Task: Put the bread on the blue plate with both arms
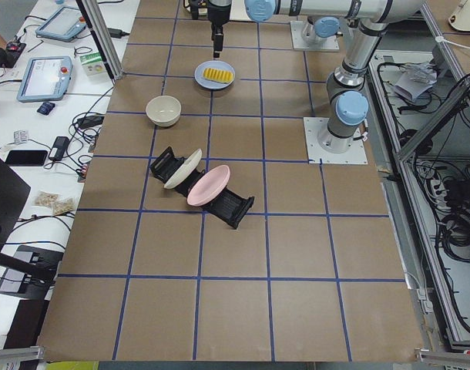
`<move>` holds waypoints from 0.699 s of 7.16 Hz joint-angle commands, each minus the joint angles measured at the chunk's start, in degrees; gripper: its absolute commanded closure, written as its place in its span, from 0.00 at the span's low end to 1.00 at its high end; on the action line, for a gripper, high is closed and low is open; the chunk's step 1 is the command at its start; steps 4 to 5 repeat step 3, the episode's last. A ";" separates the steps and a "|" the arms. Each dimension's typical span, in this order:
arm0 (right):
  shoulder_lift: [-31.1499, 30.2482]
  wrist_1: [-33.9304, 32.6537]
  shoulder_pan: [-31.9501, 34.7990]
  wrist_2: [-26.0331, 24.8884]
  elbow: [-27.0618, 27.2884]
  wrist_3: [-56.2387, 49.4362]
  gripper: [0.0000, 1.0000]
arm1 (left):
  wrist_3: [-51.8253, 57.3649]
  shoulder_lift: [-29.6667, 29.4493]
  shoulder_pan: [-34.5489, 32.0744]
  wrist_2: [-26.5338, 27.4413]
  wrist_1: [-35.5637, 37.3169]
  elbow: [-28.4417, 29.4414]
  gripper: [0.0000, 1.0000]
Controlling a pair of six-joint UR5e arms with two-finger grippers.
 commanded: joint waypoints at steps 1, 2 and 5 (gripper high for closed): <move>-0.40 -0.42 -0.33 -0.06 0.48 -0.35 0.00 | 0.00 0.02 -0.06 0.04 0.00 -0.05 0.00; -0.31 -0.24 -0.33 -0.06 0.57 -0.35 0.00 | 0.00 0.02 -0.06 -0.05 0.00 -0.05 0.00; -0.40 -0.33 -0.33 -0.06 0.57 -0.26 0.00 | 0.00 0.02 -0.15 -0.05 0.00 -0.14 0.00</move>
